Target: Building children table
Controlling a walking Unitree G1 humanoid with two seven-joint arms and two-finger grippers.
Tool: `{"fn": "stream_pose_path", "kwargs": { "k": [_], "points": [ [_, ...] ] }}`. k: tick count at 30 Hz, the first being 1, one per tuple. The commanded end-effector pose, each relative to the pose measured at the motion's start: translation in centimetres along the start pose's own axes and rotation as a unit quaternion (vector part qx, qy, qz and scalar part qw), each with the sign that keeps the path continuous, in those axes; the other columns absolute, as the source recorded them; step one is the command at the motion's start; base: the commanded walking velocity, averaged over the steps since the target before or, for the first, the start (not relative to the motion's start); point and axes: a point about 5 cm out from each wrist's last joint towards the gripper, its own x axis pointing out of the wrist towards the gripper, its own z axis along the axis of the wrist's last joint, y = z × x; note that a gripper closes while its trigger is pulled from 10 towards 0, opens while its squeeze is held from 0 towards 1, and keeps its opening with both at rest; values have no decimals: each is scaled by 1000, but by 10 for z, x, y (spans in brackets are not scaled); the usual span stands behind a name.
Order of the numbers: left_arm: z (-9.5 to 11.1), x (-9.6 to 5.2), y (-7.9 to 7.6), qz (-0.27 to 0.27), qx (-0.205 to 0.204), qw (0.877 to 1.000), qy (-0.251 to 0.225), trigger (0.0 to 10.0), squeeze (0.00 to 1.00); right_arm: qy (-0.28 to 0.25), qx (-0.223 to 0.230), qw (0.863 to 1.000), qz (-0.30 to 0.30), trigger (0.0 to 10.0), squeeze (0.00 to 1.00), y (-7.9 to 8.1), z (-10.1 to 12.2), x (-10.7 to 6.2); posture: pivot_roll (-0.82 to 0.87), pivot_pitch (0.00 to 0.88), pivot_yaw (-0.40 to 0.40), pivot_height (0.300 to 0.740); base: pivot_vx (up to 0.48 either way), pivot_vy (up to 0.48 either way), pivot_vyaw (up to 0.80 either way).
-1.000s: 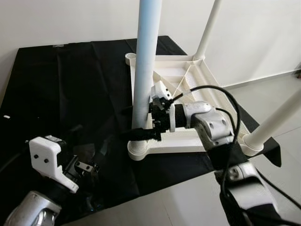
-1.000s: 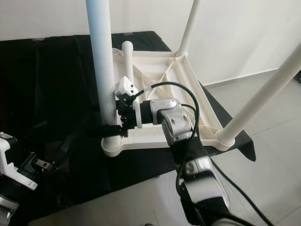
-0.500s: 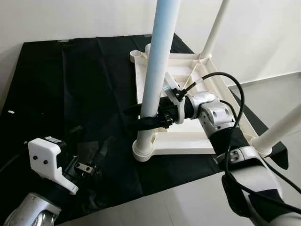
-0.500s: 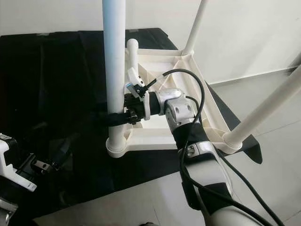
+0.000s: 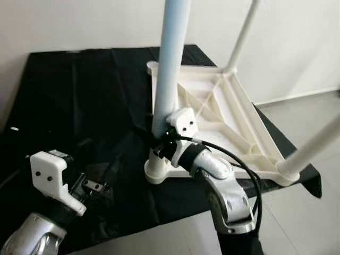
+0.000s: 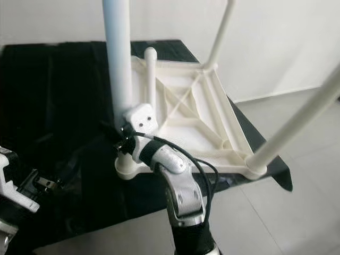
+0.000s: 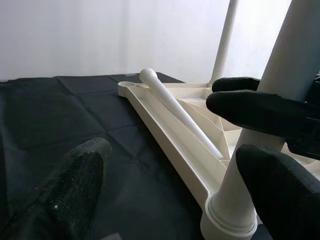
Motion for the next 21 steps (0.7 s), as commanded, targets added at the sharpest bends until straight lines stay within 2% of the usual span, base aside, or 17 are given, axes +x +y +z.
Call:
{"fn": "stream_pose_path", "kwargs": {
  "k": [1,6,7,9,10,11,12,13,14,15,16,18,19,20,21],
  "points": [
    [-4,2,1,-4,1,1000,4,10000,0,51,7,998,-27,0,0,-5,-19,5,-67,96,-104,740,0,0,0],
    [-4,2,2,1,2,1000,2,10000,0,51,10,998,-23,0,0,-6,-19,9,-68,87,-103,740,0,0,0],
    [-5,2,2,3,2,1000,1,10000,0,54,20,998,-21,10000,0,-6,-18,9,-68,83,-103,740,0,0,0],
    [-5,2,2,3,2,1000,1,10000,0,54,20,998,-21,10000,0,-6,-18,9,-68,83,-103,740,0,0,0],
    [-5,2,2,3,2,1000,1,10000,0,47,38,998,-8,10000,1000,-8,-13,10,-70,81,-101,740,0,0,0],
    [-5,2,1,0,0,1000,1,10000,0,10,63,995,70,10000,1000,-7,10,13,-66,83,-104,740,0,0,0],
    [-5,2,1,0,0,1000,1,10000,0,10,63,995,70,10000,1000,-7,10,13,-66,83,-104,740,0,0,0],
    [-5,2,0,-1,-1,1000,1,10000,0,-5,67,992,108,10000,1000,-8,18,14,-65,83,-105,740,0,0,0],
    [-5,2,0,-1,-1,1000,1,10000,0,-5,67,992,108,10000,1000,-8,18,14,-65,83,-105,740,0,0,0],
    [-5,2,0,-2,-2,1000,0,10000,0,-19,58,984,167,10000,1000,-9,26,14,-62,88,-107,740,0,0,0],
    [-5,2,0,-2,-2,1000,0,10000,0,-19,58,984,167,10000,1000,-9,26,14,-62,88,-107,740,0,0,0],
    [-4,1,-3,-2,-3,1000,-1,10000,0,-26,20,963,268,10000,1000,-22,38,11,-53,100,-114,740,0,0,0],
    [-4,1,-3,-2,-3,1000,-1,10000,0,-26,20,963,268,10000,1000,-22,38,11,-53,100,-114,740,0,0,0],
    [-4,0,-3,-3,-3,1000,-1,10000,0,-23,10,955,294,10000,1000,-27,41,9,-53,100,-114,740,0,0,0],
    [-3,0,-5,-2,-3,1000,-2,10000,0,-18,-18,946,324,10000,0,-35,44,10,-42,111,-118,740,0,0,0]
  ]
}}
